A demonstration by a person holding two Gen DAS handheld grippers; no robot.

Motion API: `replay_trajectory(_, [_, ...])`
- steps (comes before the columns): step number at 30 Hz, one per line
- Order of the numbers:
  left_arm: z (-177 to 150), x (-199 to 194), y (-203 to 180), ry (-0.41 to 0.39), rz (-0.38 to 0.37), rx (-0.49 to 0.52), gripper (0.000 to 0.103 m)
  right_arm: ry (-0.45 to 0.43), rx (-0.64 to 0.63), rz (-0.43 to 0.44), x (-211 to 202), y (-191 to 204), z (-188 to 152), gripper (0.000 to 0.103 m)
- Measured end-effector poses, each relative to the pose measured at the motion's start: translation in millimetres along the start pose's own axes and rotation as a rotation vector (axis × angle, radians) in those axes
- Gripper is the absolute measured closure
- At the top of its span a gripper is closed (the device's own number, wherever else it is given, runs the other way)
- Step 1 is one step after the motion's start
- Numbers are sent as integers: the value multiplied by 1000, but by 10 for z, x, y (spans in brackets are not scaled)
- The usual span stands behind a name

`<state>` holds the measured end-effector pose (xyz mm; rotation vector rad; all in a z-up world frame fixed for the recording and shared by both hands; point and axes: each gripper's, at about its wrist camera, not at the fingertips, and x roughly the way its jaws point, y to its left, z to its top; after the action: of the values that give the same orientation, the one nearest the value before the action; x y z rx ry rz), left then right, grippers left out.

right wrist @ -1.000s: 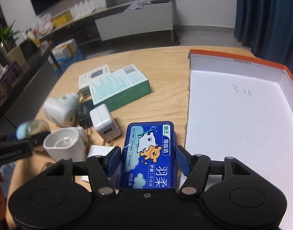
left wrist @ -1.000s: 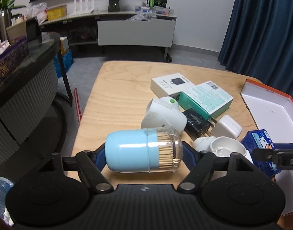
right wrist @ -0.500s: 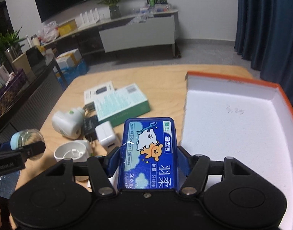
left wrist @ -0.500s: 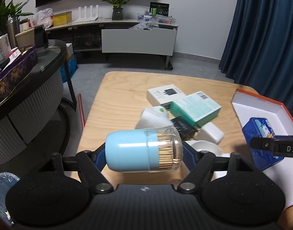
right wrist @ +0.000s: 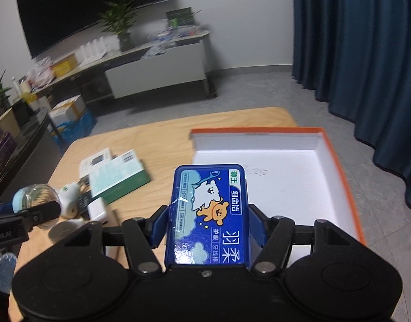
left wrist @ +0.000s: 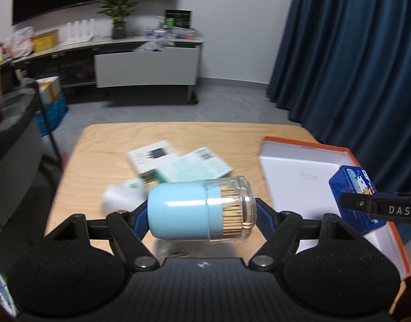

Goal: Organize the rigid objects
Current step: 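Carry the jar with the left tool while the right tool carries the tin to the box lid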

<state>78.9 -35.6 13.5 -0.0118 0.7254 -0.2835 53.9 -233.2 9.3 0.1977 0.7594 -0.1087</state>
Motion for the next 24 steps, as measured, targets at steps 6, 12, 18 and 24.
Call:
replay_trajectory(6, [84, 140, -349, 13, -58, 37, 25, -19, 35, -31, -38, -279, 59, 28])
replay_trajectory(12, [156, 285, -595, 18, -76, 65, 25, -26, 63, -50, -18, -539, 131, 28])
replay_trajectory(18, [206, 431, -826, 31, -93, 102, 25, -29, 78, -64, 55, -756, 208, 28])
replay_trajectory(24, [236, 588, -1012, 45, -112, 123, 25, -18, 81, -70, 172, -876, 295, 28])
